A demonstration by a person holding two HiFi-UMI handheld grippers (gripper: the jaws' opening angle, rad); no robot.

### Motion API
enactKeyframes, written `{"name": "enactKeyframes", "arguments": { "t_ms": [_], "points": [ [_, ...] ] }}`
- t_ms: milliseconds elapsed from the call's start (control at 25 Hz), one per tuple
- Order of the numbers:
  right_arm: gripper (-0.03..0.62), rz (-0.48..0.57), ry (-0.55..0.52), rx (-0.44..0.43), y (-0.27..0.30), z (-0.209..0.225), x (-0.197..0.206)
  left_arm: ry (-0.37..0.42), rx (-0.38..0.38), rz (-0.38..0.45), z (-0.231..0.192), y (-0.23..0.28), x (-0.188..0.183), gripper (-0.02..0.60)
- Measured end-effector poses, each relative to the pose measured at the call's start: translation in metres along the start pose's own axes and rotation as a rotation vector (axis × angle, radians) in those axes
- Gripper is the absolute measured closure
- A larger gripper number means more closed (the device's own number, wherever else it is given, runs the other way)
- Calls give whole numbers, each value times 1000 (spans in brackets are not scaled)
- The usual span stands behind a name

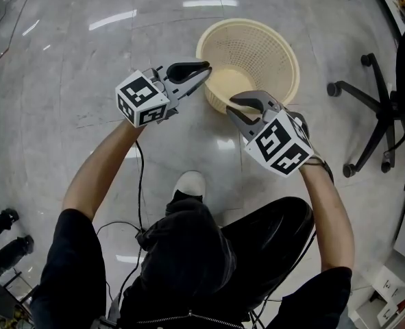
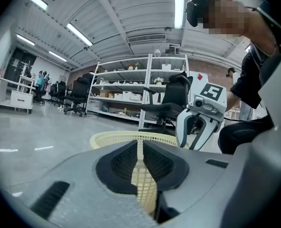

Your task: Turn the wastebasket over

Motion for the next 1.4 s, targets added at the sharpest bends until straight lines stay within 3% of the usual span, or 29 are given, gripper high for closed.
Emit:
{"name": "enactKeyframes", "arguments": {
  "t_ms": [200,400,600,720,920,1040,1120,1400],
  "points": [
    [553,-35,-31,-31,11,-18,5,6,-9,-42,2,-3,14,548],
    [553,-28,-86,-8,16,-28,12,13,-13,-39,6,-1,23,548],
    [552,-28,-53,-18,15,-25,10,22,-12,-51,7,3,22,549],
    [468,30,19,8,2,-16,-1,22,-11,-60,6,4,22,551],
    [468,97,140,124,-16,4,-2,1,-19,-52,5,1,22,551],
    [571,87,198,279,-26,17,12,-3,-48,-48,6,2,22,552],
    [582,57,243,369,-31,24,29,-4,-66,-40,7,3,22,552],
    [582,71,451,474,-50,38,91,-19,-122,10,9,1,27,557]
  ]
}}
Point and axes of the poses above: the fingertips, and each gripper's own axes: y forward along the fingers, z to its right, x out of its underside, the point moved 9 cm from there along -y, backward along the fingers, and after that the axes turned 10 degrees about x, right-handed, at the moved point
